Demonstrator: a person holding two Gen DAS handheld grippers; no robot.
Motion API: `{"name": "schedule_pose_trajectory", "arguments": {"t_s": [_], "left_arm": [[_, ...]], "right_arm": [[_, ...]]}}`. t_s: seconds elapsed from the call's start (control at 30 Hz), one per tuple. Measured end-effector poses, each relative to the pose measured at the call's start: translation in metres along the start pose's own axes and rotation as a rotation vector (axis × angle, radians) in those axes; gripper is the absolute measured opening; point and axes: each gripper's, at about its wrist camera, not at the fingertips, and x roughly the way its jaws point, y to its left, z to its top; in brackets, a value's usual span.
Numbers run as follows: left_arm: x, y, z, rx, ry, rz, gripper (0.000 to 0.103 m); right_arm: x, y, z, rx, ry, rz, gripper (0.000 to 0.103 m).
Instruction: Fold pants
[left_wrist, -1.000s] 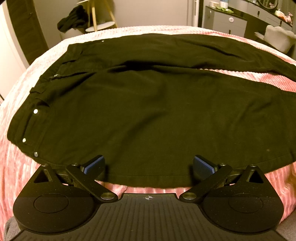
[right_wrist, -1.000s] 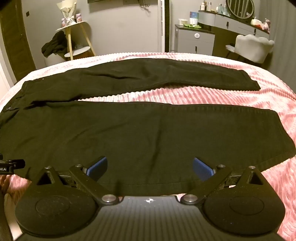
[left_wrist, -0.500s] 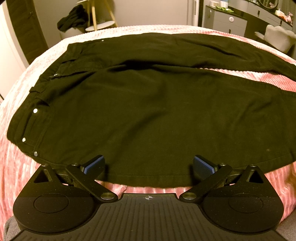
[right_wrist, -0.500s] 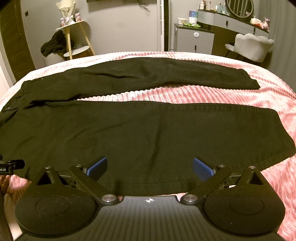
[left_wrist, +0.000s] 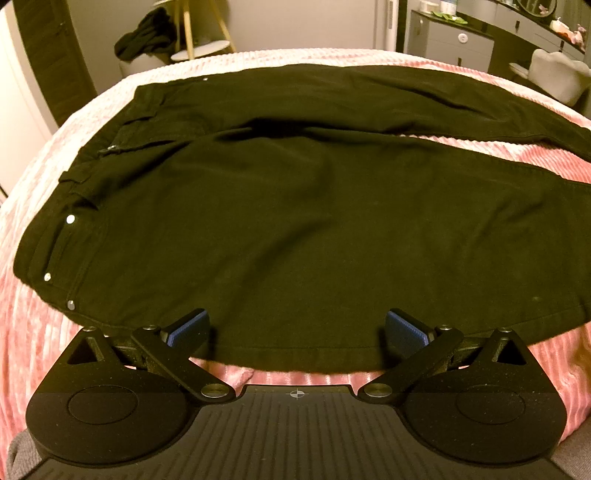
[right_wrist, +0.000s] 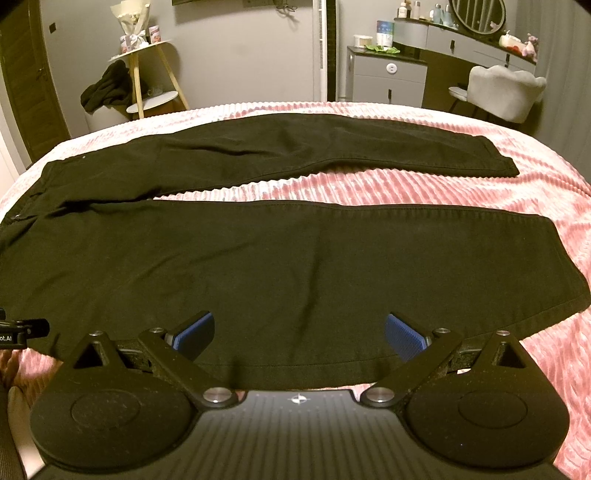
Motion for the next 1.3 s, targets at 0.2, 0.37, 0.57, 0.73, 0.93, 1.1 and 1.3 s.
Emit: {"name": "schedule_pose_trajectory", "arguments": {"t_s": [0.2,0.37,0.57,0.73,0.93,1.1,1.3], "left_arm": [[-0.0001,0.0000,-0.0002,0.000,0.002,0.001,0.103],[0.0068,-0.0014,-0.0087,0.001,0.003,0.003,0.103],[0.0044,-0.0011,-0.0031,0.003,0.006,0.006,0.103],[0.0036,-0.0010,-0.0027,0.002,0.010,0.007,0.103],[0.0036,-0.0010,-0.0033,0.004,0.011,0.009,0.103],[0.0041,-0.0012,-0.0033,0.005,0.014,0.012,0.103],[0.0046,-0.0019,-0.0024,0.006,0.019,0.019,0.103]], "right_arm": [[0.0029,0.0012,-0.0002,0.001,0.006,-0.003,0.099],[0.0037,0.0017,0.0001,0.004,0.010,-0.003,0.099],[0.0055,0.0014,0.0007,0.005,0.015,-0.001,0.099],[0.0071,0.0011,0.0008,0.006,0.016,-0.001,0.099],[0.0070,0.0010,0.0008,0.006,0.016,0.000,0.099],[0.0074,0.0007,0.0005,0.007,0.016,0.000,0.099],[0.0073,0.0006,0.0009,0.007,0.016,0.001,0.099]]}}
